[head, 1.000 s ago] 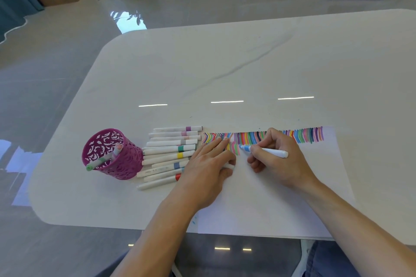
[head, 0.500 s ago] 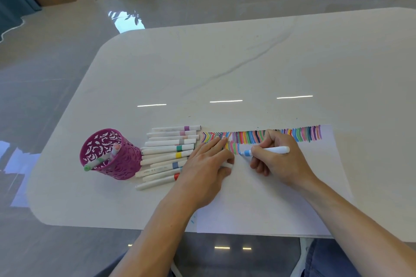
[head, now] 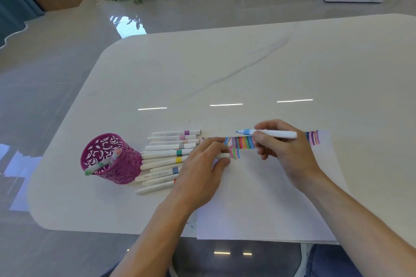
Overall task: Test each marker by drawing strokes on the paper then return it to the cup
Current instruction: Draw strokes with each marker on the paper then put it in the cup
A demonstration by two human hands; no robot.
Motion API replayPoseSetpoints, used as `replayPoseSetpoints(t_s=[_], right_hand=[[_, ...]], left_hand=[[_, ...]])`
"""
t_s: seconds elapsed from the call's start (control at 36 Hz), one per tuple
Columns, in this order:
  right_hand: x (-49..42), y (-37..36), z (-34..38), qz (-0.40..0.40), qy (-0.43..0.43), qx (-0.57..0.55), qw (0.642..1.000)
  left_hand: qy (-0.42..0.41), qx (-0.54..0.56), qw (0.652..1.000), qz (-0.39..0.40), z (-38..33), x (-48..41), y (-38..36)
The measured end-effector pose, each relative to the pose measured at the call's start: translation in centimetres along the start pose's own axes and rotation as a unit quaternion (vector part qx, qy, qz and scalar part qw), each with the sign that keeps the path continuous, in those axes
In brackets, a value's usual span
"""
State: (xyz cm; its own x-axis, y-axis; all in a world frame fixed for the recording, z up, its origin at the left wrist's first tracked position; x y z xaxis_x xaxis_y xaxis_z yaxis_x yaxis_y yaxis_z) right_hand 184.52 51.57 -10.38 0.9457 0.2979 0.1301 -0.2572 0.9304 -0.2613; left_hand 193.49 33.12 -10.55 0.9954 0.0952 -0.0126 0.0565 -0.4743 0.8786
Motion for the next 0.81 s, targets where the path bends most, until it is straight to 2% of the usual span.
replayPoseSetpoints(t_s=[0.22, 0.44, 0.81], right_hand=[[0.5, -0.9, 1.1, -0.016, 0.013, -0.041, 0.999], [1.0, -1.3, 1.7, -0.004, 0.032, -0.044, 0.999], [1.6, -1.9, 0.8, 0.033, 0.013, 0.022, 0.999]], left_hand=[[0.036, 0.075, 0.993, -0.084, -0.2, -0.2, 0.9], [0.093, 0.164, 0.981, -0.046, -0.2, -0.5, 0.9], [0.064, 0.174, 0.983, -0.006, -0.8, -0.2, 0.8]])
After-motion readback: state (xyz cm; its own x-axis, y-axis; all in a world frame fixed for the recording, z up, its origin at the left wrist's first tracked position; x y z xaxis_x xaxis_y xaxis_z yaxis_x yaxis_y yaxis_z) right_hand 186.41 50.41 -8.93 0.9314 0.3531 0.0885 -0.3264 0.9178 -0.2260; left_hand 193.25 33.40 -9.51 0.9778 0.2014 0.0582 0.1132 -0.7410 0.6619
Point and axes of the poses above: each hand's wrist, its own x-axis away from the middle knuckle, its own y-axis out of the back of the hand, z = x × y, the point moved 2 cm from there along -x, towards the middle knuckle, and after that the axes turned 10 degrees about -x, right-handed, at the moved point
